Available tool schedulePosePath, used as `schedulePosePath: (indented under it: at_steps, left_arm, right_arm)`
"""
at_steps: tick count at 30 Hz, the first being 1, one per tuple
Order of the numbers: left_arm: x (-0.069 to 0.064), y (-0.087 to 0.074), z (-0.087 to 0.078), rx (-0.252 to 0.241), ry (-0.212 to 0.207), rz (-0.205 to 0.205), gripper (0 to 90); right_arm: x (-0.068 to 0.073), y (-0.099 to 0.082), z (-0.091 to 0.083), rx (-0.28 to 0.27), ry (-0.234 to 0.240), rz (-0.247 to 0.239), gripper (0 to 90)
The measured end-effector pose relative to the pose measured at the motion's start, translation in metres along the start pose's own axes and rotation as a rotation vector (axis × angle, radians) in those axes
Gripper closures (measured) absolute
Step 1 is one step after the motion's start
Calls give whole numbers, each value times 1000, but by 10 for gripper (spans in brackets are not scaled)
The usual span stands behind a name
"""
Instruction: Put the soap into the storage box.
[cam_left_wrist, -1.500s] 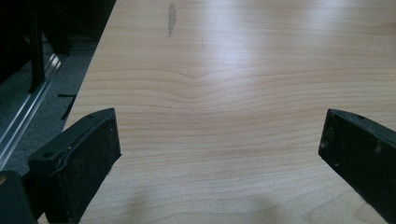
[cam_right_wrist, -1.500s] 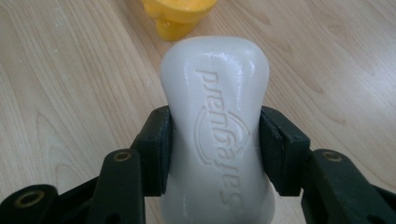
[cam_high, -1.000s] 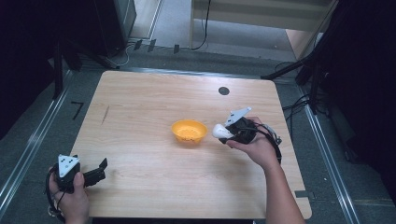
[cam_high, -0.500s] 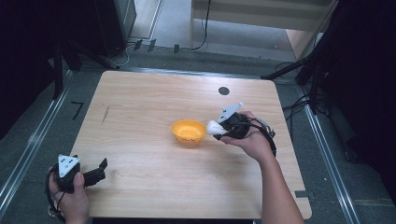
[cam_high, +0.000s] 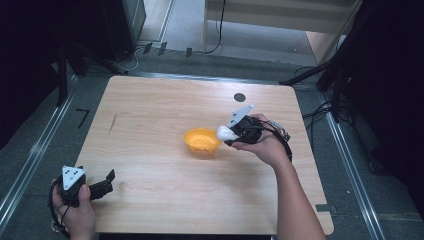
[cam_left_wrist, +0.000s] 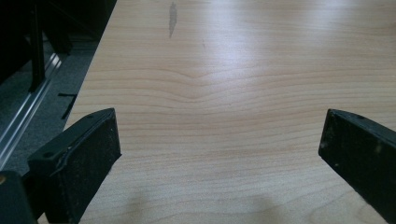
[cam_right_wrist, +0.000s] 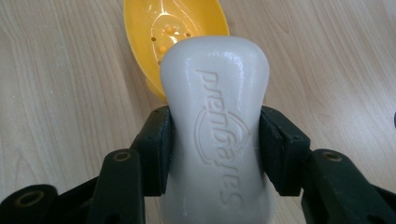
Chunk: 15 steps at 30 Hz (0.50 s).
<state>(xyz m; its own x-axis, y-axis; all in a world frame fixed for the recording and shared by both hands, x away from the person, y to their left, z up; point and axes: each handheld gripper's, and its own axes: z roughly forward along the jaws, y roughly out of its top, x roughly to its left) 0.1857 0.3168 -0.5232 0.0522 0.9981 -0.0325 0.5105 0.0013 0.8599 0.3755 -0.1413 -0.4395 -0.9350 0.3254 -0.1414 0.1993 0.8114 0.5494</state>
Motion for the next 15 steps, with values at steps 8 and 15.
schedulePosePath:
  at_steps: [8,15]
  left_arm:
    - [-2,0,0,-2,5,12,0]
    - [-1,0,0,0,2,9,0]
  right_arm:
    - [0,7,4,-3,1,-20,506]
    - [2,14,13,-3,12,-33,506]
